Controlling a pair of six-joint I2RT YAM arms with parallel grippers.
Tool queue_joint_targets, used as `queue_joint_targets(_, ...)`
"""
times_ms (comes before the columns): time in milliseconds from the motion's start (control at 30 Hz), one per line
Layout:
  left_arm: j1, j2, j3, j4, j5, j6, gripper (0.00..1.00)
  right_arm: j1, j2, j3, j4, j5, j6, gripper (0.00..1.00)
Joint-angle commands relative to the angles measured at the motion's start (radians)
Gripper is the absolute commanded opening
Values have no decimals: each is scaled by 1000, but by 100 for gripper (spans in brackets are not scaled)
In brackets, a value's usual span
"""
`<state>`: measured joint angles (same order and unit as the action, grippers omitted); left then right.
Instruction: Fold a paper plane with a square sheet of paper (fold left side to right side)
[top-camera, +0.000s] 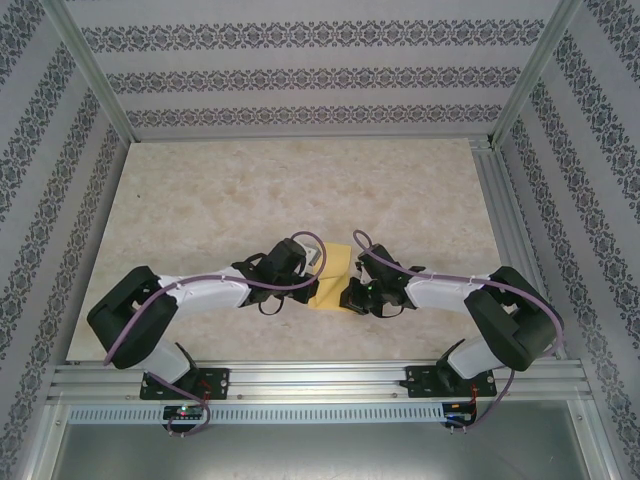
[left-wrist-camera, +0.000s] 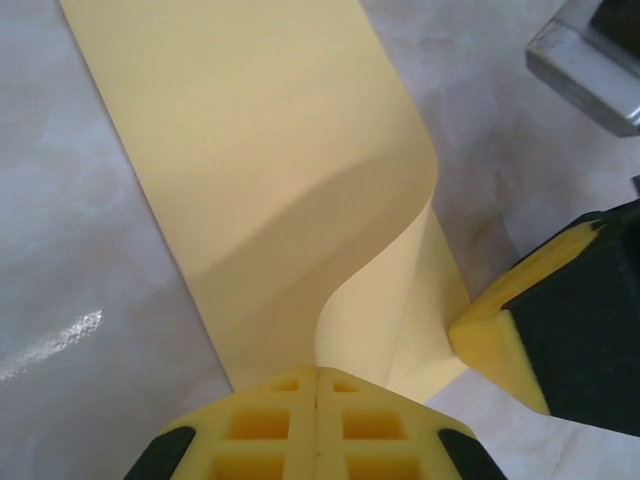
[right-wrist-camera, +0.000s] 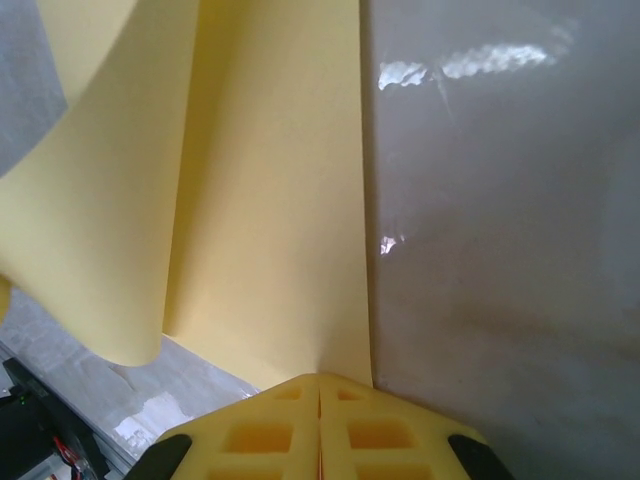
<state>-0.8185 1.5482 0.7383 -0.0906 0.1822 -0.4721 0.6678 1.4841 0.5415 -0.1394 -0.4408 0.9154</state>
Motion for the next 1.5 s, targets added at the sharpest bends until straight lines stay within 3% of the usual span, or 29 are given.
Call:
queue_joint_targets(0, 18, 25, 32, -9, 0, 39, 3, 15, 32, 8, -74, 72, -25, 8)
queue_joint_targets(1467, 82, 173, 98, 34, 30, 72, 3, 32, 55, 18, -104, 83, -27, 9)
